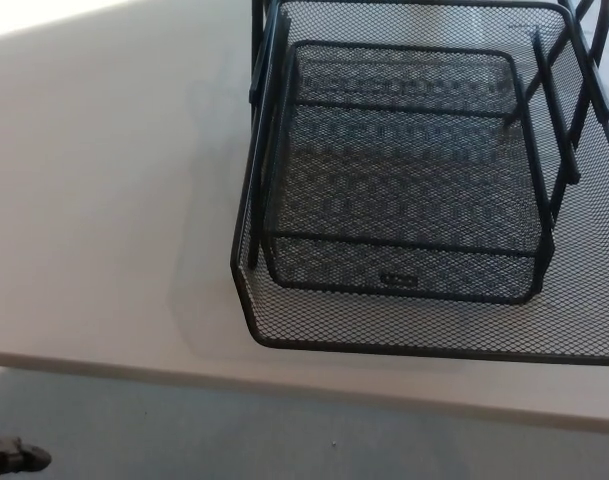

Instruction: A balck drawer is kept on the middle of the table and the robot uses its right hand to push it back away from the robot

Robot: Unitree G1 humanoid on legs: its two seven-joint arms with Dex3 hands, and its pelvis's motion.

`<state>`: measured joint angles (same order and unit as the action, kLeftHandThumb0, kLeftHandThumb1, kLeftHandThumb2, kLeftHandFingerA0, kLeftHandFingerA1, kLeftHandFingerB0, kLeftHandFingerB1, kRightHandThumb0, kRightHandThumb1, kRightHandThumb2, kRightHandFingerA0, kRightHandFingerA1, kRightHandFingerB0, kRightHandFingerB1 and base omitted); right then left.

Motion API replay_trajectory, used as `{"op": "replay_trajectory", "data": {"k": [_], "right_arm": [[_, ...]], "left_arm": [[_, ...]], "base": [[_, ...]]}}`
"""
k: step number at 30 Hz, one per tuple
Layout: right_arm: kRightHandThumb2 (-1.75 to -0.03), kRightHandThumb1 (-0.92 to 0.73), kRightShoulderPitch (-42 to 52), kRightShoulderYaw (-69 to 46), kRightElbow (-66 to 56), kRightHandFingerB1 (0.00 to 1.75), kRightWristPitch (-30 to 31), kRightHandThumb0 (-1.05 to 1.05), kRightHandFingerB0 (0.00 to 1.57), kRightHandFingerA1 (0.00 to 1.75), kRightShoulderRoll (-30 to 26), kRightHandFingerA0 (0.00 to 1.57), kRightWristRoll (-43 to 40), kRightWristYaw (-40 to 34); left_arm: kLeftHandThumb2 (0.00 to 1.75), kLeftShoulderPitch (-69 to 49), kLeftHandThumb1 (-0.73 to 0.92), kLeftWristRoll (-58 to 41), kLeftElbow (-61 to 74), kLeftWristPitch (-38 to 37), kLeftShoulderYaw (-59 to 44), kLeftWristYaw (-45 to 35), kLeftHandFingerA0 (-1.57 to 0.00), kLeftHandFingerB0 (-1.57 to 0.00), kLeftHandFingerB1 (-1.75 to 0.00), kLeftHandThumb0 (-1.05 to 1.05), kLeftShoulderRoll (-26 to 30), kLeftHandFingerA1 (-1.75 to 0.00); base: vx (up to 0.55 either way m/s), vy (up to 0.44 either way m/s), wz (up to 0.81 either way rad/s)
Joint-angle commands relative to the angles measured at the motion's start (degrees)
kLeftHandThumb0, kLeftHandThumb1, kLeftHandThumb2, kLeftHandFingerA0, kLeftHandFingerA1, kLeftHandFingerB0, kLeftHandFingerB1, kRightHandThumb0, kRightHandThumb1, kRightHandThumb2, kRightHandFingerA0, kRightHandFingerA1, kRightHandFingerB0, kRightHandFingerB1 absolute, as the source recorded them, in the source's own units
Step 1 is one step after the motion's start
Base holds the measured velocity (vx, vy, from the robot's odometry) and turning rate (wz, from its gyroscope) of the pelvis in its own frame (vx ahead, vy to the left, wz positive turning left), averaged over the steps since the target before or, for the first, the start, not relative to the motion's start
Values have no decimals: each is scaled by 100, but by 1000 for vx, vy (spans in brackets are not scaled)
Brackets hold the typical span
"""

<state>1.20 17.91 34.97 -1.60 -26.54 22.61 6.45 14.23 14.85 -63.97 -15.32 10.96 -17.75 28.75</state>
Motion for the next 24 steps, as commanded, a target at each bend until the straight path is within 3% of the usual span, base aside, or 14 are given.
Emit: {"op": "replay_trajectory", "data": {"k": [1, 10, 11, 12, 13, 17, 18, 24], "right_arm": [[-62, -73, 339, 2, -621, 38, 52, -52, 50, 43, -258, 61, 81, 263], [-63, -75, 1507, -348, -2943, 36, 80, -56, 45, 40, -775, 54, -542, 1323], [-99, -59, 1624, -364, -3165, 47, 107, -53, 28, 59, -825, 48, -582, 1410], [-99, -59, 1684, -377, -3282, 47, 133, -53, 28, 59, -846, 48, -597, 1455], [-63, -76, 1868, -385, -3739, 34, 136, -59, 42, 38, -1012, 51, -682, 1691], [-65, -75, 2333, -507, -4978, 34, 89, -62, 36, 38, -1532, 45, -1083, 2349], [-101, -63, 2401, -560, -5199, 45, 14, -60, 22, 54, -1647, 39, -1283, 2506], [-101, -65, 2771, -919, -6458, 44, -255, -64, 21, 54, -2182, 38, -2659, 3343]], "left_arm": [[92, 53, 58, 98, -190, -446, 89, -313, -36, -22, -44, -58, 161, -52], [91, 109, 57, 39, -324, -528, 39, -384, -35, -21, -43, -62, 158, -50], [91, 89, 57, 10, -316, -552, 15, -405, -35, -21, -43, -61, 159, -51], [91, 81, 57, -2, -313, -563, 5, -415, -35, -21, -43, -61, 159, -51], [91, 72, 57, -15, -301, -597, -6, -428, -35, -21, -42, -63, 165, -50], [91, 59, 56, -47, -318, -674, -42, -451, -36, -21, -43, -62, 158, -51], [91, 69, 58, -35, -321, -660, -34, -449, -35, -21, -42, -65, 158, -50], [91, 81, 57, -98, -316, -609, -87, -539, -34, -22, -43, -64, 142, -50]], "base": [[87, -3, 1], [48, -3, 1], [0, 0, 0], [0, 0, 0], [0, 0, 0], [0, 0, 0], [0, 0, 0], [0, 0, 0]]}}
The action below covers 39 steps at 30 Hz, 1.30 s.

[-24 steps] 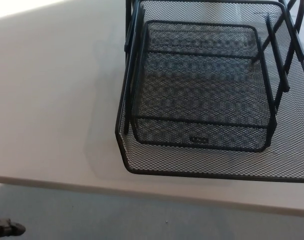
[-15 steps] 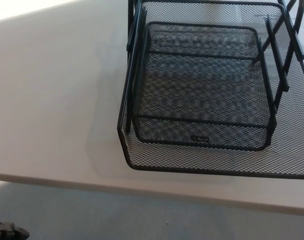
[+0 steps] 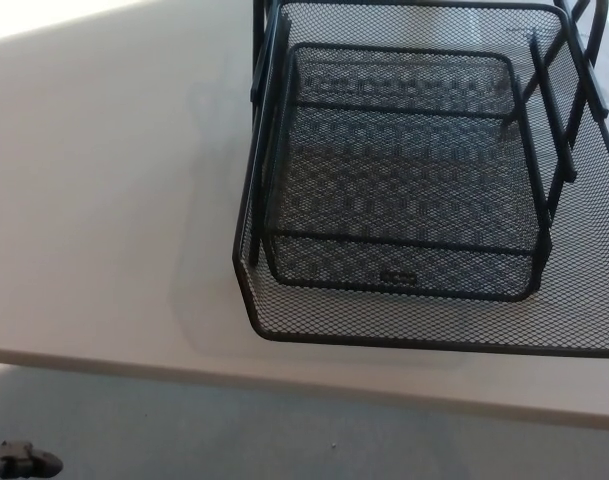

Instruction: A balck drawer is kept on the middle of the table and the robot uses its right hand to push it back away from the robot

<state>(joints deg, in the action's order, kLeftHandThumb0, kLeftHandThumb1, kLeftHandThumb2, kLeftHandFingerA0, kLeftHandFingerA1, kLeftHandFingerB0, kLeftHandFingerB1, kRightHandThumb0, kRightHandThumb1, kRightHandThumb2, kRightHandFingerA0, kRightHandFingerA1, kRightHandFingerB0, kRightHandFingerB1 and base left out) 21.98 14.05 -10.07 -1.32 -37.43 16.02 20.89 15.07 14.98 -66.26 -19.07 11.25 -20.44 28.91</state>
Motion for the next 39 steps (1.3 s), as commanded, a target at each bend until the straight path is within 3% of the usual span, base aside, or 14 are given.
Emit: {"op": "replay_trajectory", "data": {"k": [1, 7, 18, 19, 20, 21, 39], "right_arm": [[-101, -65, 707, -549, -1985, 44, -306, -64, 21, 54, -1106, 38, -2060, 1929], [-101, -67, 701, -683, -2626, 44, -341, -64, 20, 52, -1333, 36, -2908, 2432], [-103, -72, -92, -409, -3051, 44, -137, -71, 23, 50, -1170, 34, -3493, 2820], [-66, -84, -171, -381, -3101, 32, -58, -66, 34, 34, -1152, 37, -3538, 2827], [-66, -84, -272, -346, -3164, 32, 44, -66, 34, 34, -1132, 37, -3599, 2839], [-104, -72, -456, -296, -3257, 43, 157, -73, 20, 51, -1128, 34, -3628, 2865], [-103, -68, -2325, 531, -3430, 45, 1381, -64, 19, 54, -791, 35, -3794, 3141]], "left_arm": [[91, -3, 57, -106, -85, -232, -114, -268, -34, -22, -43, -64, 124, -50], [91, -7, 58, -57, -58, -262, -81, -242, -34, -21, -42, -64, 143, -50], [91, -3, 57, -59, -33, -233, -82, -243, -34, -22, -43, -63, 114, -50], [91, -3, 57, -62, -36, -237, -84, -252, -34, -21, -43, -62, 115, -51], [91, -2, 57, -66, -38, -241, -87, -263, -34, -21, -43, -62, 117, -51], [91, 4, 57, -70, -51, -245, -92, -257, -35, -21, -43, -62, 110, -51], [90, 26, 57, -49, -74, -241, -118, -262, -35, -22, -43, -63, 73, -50]], "base": [[0, 0, 0], [0, 0, 0], [0, 0, 0], [0, 0, 0], [0, 0, 0], [0, 0, 0], [0, 0, 0]]}}
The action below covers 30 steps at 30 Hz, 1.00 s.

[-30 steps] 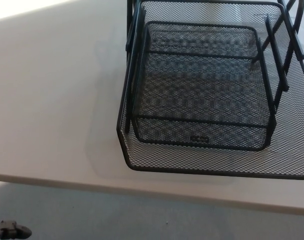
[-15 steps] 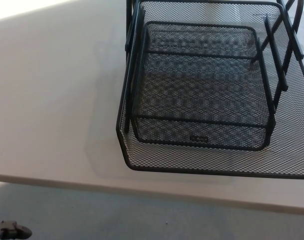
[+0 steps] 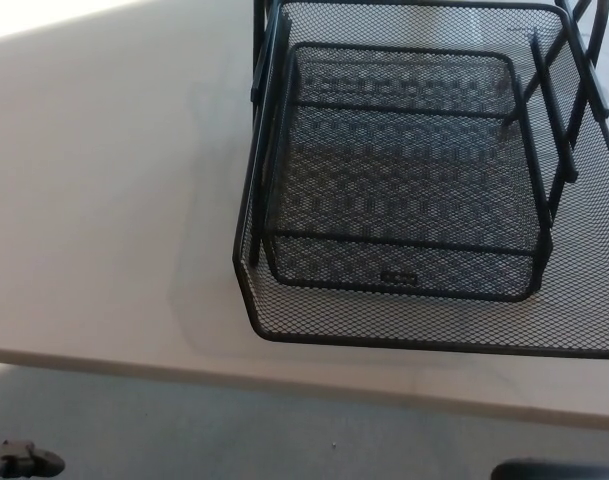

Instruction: A balck drawer is kept on the middle of the table and the robot uses its right hand to push it back away from the robot

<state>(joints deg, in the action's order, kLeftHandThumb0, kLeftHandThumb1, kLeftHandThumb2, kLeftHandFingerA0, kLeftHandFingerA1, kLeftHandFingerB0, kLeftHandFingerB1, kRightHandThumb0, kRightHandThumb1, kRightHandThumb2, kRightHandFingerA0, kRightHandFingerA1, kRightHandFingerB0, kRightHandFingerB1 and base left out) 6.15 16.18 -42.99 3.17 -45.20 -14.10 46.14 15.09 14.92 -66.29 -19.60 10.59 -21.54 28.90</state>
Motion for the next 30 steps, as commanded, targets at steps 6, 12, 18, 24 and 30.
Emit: {"op": "replay_trajectory", "data": {"k": [6, 12, 18, 24, 30], "right_arm": [[-66, -85, -1337, 718, 142, 33, 1360, -64, 30, 38, 94, 37, -664, 738], [-104, -67, -1951, 1045, 731, 44, 1603, -62, 16, 55, 340, 35, -532, 909], [-103, -67, -2459, 1187, 1211, 45, 1751, -57, 16, 55, 503, 35, -282, 951], [-66, -86, -2890, 1228, 1695, 32, 1839, -60, 29, 37, 613, 38, -110, 1052], [-66, -86, -3357, 1254, 2100, 31, 2046, -62, 28, 36, 663, 36, 17, 1193]], "left_arm": [[90, -12, 57, -40, -72, -218, -62, -173, -34, -21, -43, -63, 72, -50], [90, -14, 57, -2, -61, -227, -39, -146, -34, -21, -43, -63, 73, -50], [90, -8, 57, -17, -64, -215, -51, -165, -34, -22, -43, -63, 62, -50], [91, -4, 58, 33, -59, -218, -11, -146, -33, -21, -42, -64, 69, -50], [91, -17, 58, 19, -72, -255, -21, -148, -34, -21, -43, -63, 65, -50]], "base": [[0, 0, 0], [0, 0, 0], [0, 0, 0], [0, 0, 0], [0, 0, 0]]}}
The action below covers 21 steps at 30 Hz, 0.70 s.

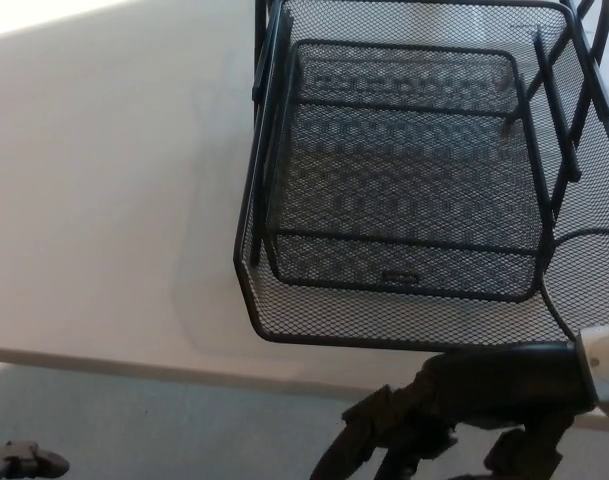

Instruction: A balck drawer is kept on the middle of the table and the robot uses its right hand to push it back away from the robot

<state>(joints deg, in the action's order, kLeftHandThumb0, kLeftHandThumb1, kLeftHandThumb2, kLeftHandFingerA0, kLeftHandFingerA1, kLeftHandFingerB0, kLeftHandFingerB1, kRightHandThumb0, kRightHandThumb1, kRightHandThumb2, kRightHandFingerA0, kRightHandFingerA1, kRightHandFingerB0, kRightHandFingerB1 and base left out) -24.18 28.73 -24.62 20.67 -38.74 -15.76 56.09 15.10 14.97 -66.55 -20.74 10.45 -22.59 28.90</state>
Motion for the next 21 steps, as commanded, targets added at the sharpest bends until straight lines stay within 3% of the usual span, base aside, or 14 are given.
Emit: {"op": "replay_trajectory", "data": {"k": [1, 12, 21], "right_arm": [[-66, -86, -369, -15, 295, 31, 333, -62, 28, 36, 22, 36, 173, 218], [-66, -85, -1115, -121, 498, 31, 583, -61, 27, 37, 267, 36, 164, 320], [-65, -84, -1818, 191, 1754, 33, 390, -60, 30, 37, 926, 35, 601, 326]], "left_arm": [[91, -19, 58, 22, -43, -146, -2, -34, -34, -21, -43, -63, 66, -50], [91, -86, 58, 7, -36, -214, -8, -34, -35, -22, -43, -63, 53, -51], [90, -55, 57, -21, -93, -210, -39, -68, -34, -21, -43, -63, 38, -50]], "base": [[0, 0, 0], [0, 0, 0], [0, 0, 0]]}}
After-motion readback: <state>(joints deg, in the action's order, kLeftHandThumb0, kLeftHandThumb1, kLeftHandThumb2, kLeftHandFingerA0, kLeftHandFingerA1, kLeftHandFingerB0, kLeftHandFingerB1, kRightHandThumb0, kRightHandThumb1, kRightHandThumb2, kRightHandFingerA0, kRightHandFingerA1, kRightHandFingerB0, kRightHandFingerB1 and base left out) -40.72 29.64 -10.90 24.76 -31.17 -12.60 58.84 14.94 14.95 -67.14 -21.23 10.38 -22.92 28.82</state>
